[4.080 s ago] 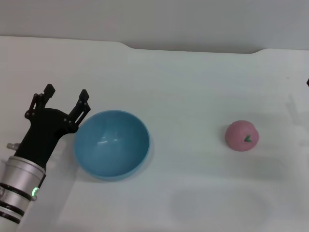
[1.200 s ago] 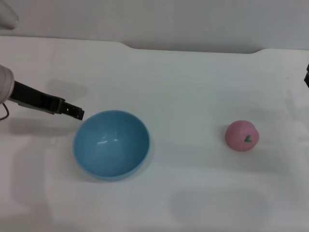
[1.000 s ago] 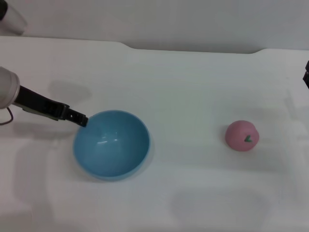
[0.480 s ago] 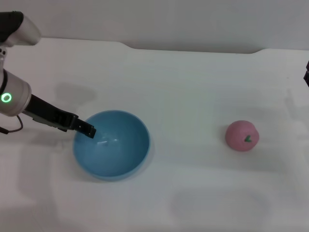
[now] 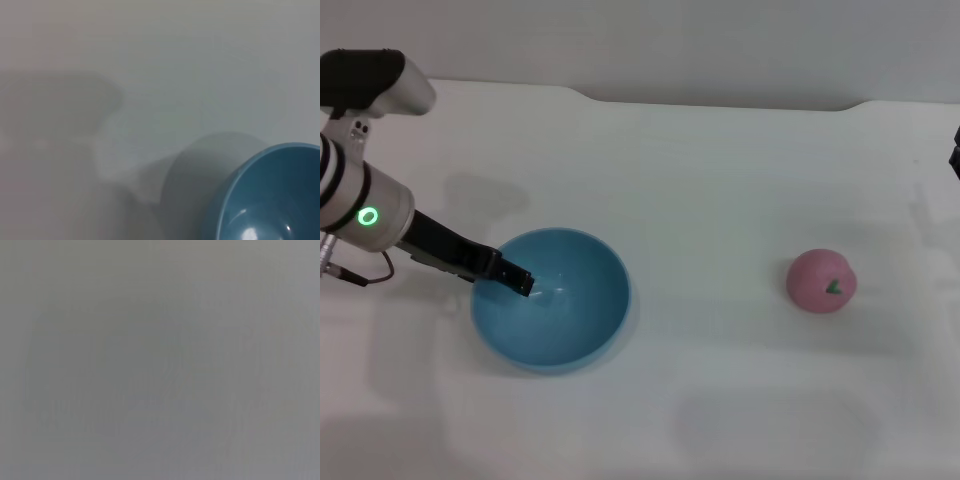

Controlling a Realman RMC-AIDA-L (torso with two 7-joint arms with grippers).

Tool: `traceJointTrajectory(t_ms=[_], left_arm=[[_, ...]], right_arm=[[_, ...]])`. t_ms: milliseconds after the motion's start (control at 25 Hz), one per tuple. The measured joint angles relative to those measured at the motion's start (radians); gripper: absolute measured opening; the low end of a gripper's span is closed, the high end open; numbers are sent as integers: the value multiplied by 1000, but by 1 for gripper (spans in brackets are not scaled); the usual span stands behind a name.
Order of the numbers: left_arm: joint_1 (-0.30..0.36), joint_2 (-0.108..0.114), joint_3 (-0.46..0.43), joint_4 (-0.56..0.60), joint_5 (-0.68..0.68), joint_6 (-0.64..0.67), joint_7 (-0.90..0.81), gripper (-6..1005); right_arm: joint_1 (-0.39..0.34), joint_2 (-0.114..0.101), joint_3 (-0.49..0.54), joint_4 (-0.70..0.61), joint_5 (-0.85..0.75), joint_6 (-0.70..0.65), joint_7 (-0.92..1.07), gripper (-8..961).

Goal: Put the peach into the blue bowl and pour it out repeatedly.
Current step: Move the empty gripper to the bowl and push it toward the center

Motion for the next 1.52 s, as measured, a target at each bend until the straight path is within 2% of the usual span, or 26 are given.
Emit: traceJointTrajectory(t_ms=[320, 640, 840, 1080, 1360, 1520], left_arm=[[-21, -2, 32, -86, 0, -51, 3, 779], [-22, -3, 65, -92, 0, -62, -4, 749], [-22, -3, 116, -92, 0, -61, 0, 730], [-35, -1, 122, -92, 0, -57, 1, 535], [-37, 0, 124, -92, 15, -55, -4, 225], [-41, 0, 117, -92, 15, -55, -6, 70]], right_arm=[[-3, 0, 0, 0, 0, 0, 0, 715], [-4, 0, 0, -1, 0, 0, 0, 715], [-7, 0, 0, -2, 1, 0, 0, 715], [-7, 0, 0, -2, 1, -2, 0, 715], [-3, 0, 15, 2, 1, -4, 1, 716], [2, 0, 55, 7, 0, 0, 131, 716]])
